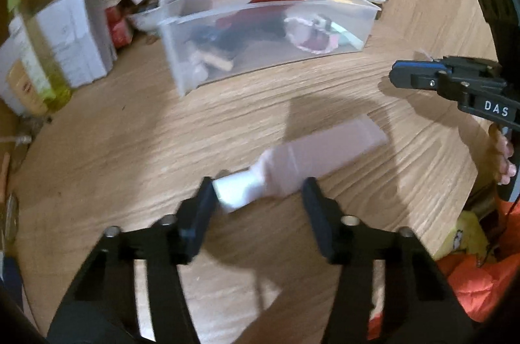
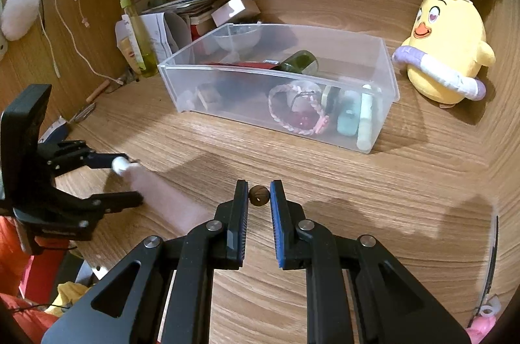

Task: Organize objects
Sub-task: 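Grasp the pink squeeze tube with the left tool while the right tool grasps the brown bead, then carry the pink tube and brown bead into the bin and release both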

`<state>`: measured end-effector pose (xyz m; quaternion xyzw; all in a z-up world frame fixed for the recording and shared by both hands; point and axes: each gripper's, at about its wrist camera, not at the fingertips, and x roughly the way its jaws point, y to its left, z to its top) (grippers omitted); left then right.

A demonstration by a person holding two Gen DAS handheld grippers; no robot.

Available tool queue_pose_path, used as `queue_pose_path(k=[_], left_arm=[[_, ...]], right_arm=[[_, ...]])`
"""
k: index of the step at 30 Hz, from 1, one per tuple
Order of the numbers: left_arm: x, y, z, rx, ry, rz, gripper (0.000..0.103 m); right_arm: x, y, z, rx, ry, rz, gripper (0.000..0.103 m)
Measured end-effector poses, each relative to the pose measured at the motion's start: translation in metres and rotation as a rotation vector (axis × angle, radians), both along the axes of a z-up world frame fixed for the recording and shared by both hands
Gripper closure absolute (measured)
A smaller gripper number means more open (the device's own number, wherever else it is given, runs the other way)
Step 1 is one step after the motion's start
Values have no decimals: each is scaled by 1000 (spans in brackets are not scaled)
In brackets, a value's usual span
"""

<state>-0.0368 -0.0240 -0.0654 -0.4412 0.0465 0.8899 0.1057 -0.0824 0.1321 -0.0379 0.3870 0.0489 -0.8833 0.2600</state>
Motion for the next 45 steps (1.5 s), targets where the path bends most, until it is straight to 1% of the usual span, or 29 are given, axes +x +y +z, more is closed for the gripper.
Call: queue_pose_path(k=[1, 2, 3, 6, 9, 10, 11, 12, 13, 14, 16, 18, 19, 21, 22, 23, 25, 29, 33, 36, 45], left_arm=[[-2, 1, 1, 9, 0, -7, 65], [-3, 2, 2, 29, -6, -10, 74], [-4, 2, 2, 42, -9, -12, 77], [-4, 1, 4, 59, -24, -20, 79], [-1, 3, 7, 42, -27, -29, 78], [-1, 3, 9, 43, -25, -28, 72], [-2, 3, 11, 48, -26, -33, 61], [-2, 3, 13, 51, -21, -35, 55], [-2, 3, 15, 46, -10, -36, 43], [-4, 5, 17, 34, -1, -43, 39], [-8, 10, 18, 11, 4, -66, 39], [-15, 14, 17, 6, -2, -91, 39], [-20, 17, 15, 2, -12, -100, 40], [-27, 19, 11, -2, -31, -109, 56], [-30, 21, 8, -1, -49, -124, 67], [-31, 21, 6, 5, -53, -130, 73], [-30, 19, 4, 2, -35, -118, 81], [-19, 19, 3, 0, -9, -90, 81], [-2, 21, 9, -19, 47, -72, 81], [9, 21, 20, 13, 83, -72, 82], [18, 14, 52, 48, 193, -35, 82]], right_arm=[[1, 1, 1, -1, 2, -2, 91], [1, 3, 1, -1, 4, -5, 91], [1, 4, 2, -2, 6, -7, 91], [1, 8, 2, -3, 7, -14, 91], [0, 12, 2, -9, 5, -20, 91], [0, 13, 3, -11, 5, -22, 91], [1, 14, 2, -14, 4, -22, 91], [1, 14, 2, -17, 3, -23, 91], [1, 14, 2, -19, 2, -23, 91], [1, 14, 2, -21, 2, -23, 91], [2, 14, 2, -26, 1, -21, 91], [3, 13, 3, -29, 1, -17, 91], [4, 13, 3, -30, 2, -17, 91], [5, 12, 4, -32, 6, -15, 91], [6, 13, 4, -33, 8, -15, 91], [7, 13, 5, -34, 11, -14, 91], [8, 13, 7, -34, 18, -11, 91], [9, 15, 9, -35, 28, -14, 91], [9, 17, 12, -48, 34, -19, 91], [11, 17, 14, -54, 42, -18, 91], [16, 15, 26, -74, 73, -17, 91]])
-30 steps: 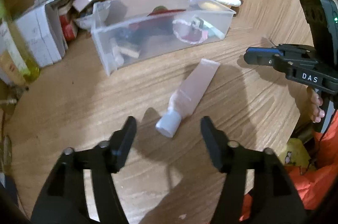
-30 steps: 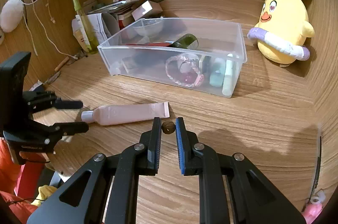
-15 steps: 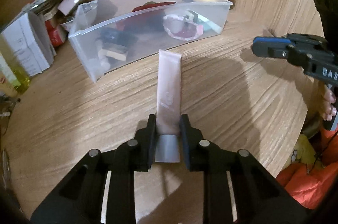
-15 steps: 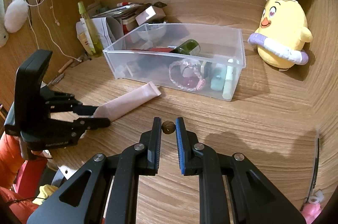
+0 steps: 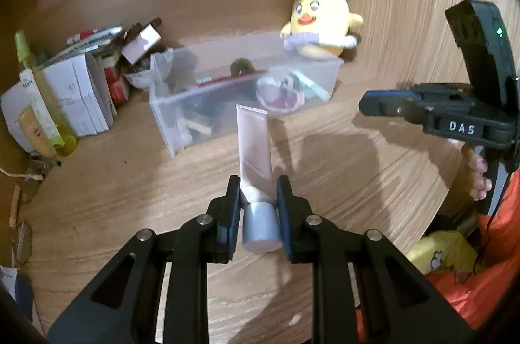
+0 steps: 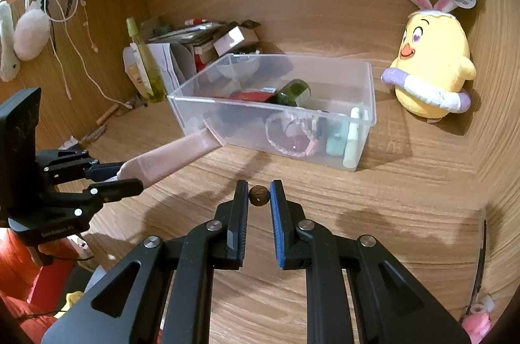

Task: Organize objects
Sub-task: 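Carry the pink tube and brown bead into the bin and release both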

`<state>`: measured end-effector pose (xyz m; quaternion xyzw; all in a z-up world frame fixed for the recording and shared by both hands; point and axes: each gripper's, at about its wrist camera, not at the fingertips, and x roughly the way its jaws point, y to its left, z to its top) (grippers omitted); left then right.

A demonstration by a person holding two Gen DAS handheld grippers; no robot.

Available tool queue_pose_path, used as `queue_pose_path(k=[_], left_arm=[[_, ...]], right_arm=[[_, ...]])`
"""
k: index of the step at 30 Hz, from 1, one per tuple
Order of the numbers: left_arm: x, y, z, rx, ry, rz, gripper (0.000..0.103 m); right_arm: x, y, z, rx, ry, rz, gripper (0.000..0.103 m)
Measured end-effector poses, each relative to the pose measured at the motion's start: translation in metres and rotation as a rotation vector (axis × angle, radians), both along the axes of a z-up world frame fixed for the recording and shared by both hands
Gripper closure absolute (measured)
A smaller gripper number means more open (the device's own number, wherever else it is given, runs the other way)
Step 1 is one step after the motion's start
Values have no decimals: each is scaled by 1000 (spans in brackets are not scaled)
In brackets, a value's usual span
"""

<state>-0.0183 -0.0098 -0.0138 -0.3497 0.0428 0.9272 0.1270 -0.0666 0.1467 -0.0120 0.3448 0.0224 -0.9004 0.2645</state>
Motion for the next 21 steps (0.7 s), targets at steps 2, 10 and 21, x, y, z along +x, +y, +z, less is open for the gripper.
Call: queue_pose_path(k=[2, 10, 21], left_arm=[[2, -1, 7, 10, 17, -3, 82], [7, -5, 38, 46, 119, 1, 82], [-15, -8, 60, 120, 177, 24, 82]], right_arm=[[0, 1, 4, -6, 9, -1, 91], [0, -2, 24, -24, 70, 2, 91], [-15, -9, 44, -24, 134, -13, 91]])
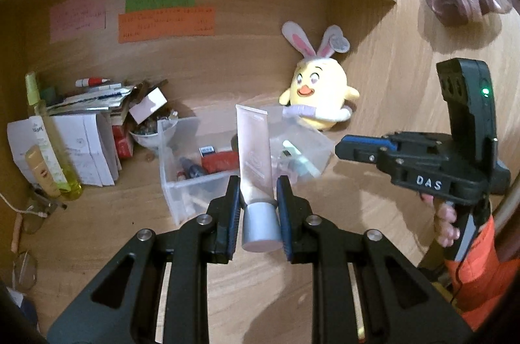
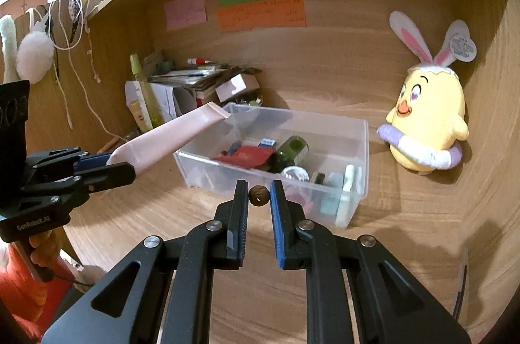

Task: Organize objects
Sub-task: 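Carry the pink tube and brown bead into the bin and release both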

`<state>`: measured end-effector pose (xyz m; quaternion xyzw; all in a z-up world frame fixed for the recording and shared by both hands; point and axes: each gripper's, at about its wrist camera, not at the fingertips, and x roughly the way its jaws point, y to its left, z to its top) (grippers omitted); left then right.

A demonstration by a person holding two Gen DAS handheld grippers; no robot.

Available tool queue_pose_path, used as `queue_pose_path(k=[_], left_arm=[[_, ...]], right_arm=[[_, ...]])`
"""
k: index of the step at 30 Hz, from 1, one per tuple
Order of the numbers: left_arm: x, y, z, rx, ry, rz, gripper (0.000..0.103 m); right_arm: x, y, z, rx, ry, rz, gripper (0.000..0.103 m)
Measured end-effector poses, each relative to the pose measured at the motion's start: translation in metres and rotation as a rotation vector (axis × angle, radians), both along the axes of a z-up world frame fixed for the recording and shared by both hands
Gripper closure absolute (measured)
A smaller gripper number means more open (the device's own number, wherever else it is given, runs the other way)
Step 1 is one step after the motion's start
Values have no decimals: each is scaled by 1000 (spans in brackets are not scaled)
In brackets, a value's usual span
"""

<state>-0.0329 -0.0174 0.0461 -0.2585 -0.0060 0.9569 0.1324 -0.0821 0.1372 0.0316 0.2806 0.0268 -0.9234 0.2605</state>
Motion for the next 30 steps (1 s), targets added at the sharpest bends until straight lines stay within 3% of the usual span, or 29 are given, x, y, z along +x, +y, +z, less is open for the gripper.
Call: queue_pose_path(k=[3, 15, 22, 30], left_arm=[[-13, 4, 0, -24, 6, 25, 82], [-71, 3, -5, -2, -49, 37, 82], [-101, -5, -16, 42, -115, 52, 82], [-128, -25, -35, 91, -196, 80, 82]], right_arm=[[-5, -6, 4, 9, 11, 9, 91], [-31, -22, 11, 28, 41, 24, 91], [-68, -22, 12, 9, -10, 16, 91], [-109, -19, -13, -52, -158, 29, 91]])
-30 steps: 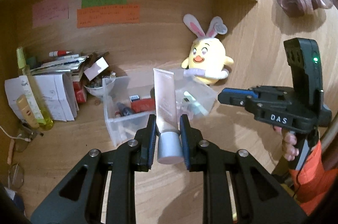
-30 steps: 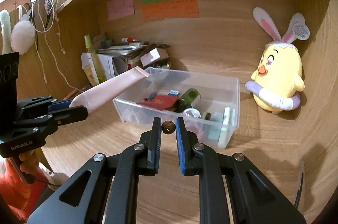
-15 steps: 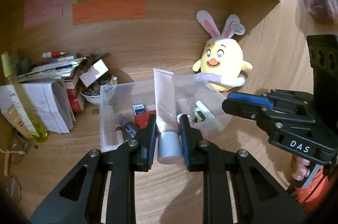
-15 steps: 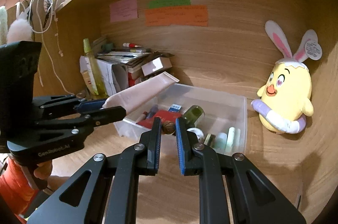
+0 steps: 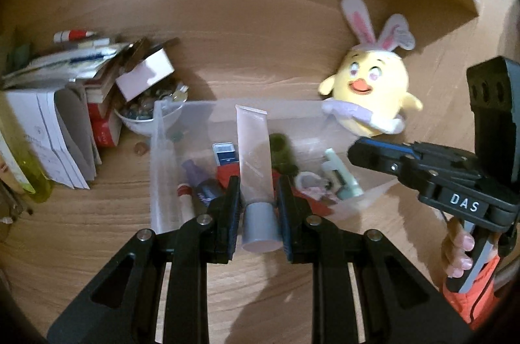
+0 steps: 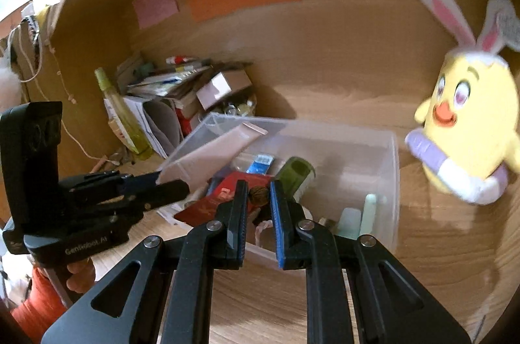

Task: Organize objects
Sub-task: 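Carry the pink tube and brown bead into the bin and release both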

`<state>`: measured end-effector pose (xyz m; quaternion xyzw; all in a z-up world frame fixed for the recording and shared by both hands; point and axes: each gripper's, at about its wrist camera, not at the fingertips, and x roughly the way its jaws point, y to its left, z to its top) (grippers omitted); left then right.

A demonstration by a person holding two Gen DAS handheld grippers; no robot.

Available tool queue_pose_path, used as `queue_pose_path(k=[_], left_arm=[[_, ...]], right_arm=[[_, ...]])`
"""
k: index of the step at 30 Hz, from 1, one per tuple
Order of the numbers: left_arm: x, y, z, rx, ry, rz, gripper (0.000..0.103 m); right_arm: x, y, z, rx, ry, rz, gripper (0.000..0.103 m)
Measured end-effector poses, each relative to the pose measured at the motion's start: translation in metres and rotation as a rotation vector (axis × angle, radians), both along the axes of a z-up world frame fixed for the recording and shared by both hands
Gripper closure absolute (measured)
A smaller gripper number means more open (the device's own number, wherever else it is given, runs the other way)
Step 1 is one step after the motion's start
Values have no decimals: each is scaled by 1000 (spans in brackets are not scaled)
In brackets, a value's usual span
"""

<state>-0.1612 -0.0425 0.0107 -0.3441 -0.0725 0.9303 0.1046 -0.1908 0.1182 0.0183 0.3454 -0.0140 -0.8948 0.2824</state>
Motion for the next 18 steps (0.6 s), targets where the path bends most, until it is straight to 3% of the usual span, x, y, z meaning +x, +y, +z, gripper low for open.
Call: queue_pose_path(k=[5, 12, 16, 18], left_arm=[[-9, -7, -10, 33, -45, 15, 81], [-1, -3, -2, -3, -10, 20, 81], [6, 0, 4, -26, 7, 30, 76], [9, 0, 8, -28, 18, 31, 75]], right_arm=[[-9, -5, -13, 44, -20, -18, 91], [-8, -11, -17, 117, 0, -36, 89], [-5, -7, -11, 93, -4, -37, 70], [-2, -4, -7, 87, 12, -50, 69]])
